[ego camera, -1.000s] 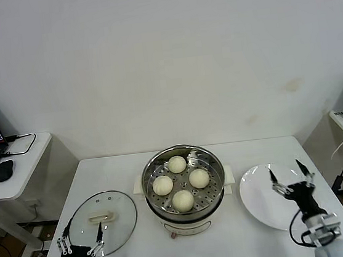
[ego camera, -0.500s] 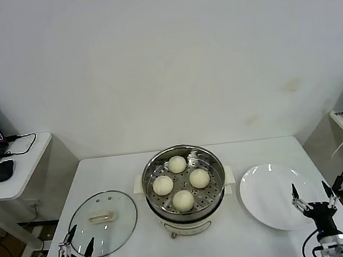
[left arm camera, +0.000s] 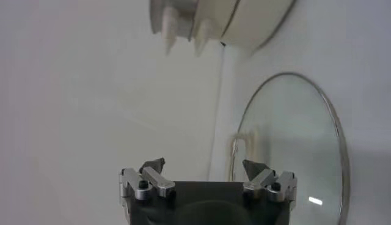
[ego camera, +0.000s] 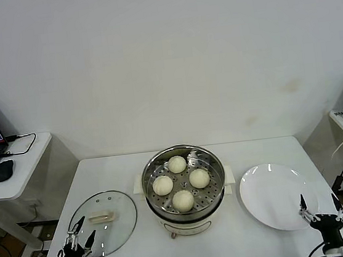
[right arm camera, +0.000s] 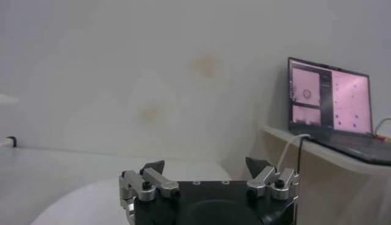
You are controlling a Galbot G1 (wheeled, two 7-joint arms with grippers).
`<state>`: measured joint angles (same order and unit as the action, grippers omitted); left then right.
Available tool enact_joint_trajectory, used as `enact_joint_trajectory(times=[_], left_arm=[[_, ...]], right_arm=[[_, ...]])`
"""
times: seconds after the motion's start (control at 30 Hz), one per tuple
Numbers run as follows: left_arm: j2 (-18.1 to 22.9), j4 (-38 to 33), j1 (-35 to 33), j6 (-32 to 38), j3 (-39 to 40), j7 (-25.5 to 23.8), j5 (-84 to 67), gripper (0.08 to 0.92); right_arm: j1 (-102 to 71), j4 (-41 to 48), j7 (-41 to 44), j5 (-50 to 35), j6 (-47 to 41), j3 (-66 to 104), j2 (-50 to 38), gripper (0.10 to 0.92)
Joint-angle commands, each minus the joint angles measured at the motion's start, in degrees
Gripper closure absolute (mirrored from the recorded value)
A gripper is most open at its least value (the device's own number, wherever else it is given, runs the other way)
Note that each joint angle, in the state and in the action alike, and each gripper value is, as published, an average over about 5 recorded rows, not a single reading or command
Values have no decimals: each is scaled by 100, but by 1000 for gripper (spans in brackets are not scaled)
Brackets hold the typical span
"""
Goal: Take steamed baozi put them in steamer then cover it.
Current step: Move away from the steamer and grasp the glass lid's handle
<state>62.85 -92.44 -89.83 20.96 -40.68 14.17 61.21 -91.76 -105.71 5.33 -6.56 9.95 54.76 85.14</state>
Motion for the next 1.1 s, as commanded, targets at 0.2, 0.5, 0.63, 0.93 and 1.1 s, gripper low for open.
enact_joint_trajectory(times=[0.2, 0.5, 0.63, 0.93, 1.1], left_arm=[[-106, 752, 1125, 20, 395, 0, 404, 177], [-119, 1173, 1610, 17, 550, -14, 523, 177], [-109, 1338, 1741, 10, 614, -41, 585, 177], [-67, 1625, 1876, 14, 670, -13, 627, 177], [-48, 1678, 1926, 14, 667, -14, 639, 177]], right_arm=[[-87, 22, -54, 138, -22, 156, 137, 203], [-71, 66, -36, 173, -65, 153, 124, 203], [-64, 88, -18, 211, -69, 146, 124, 203], [-64, 145, 0, 239, -54, 134, 109, 203], [-67, 151, 6, 265, -49, 106, 113, 203]])
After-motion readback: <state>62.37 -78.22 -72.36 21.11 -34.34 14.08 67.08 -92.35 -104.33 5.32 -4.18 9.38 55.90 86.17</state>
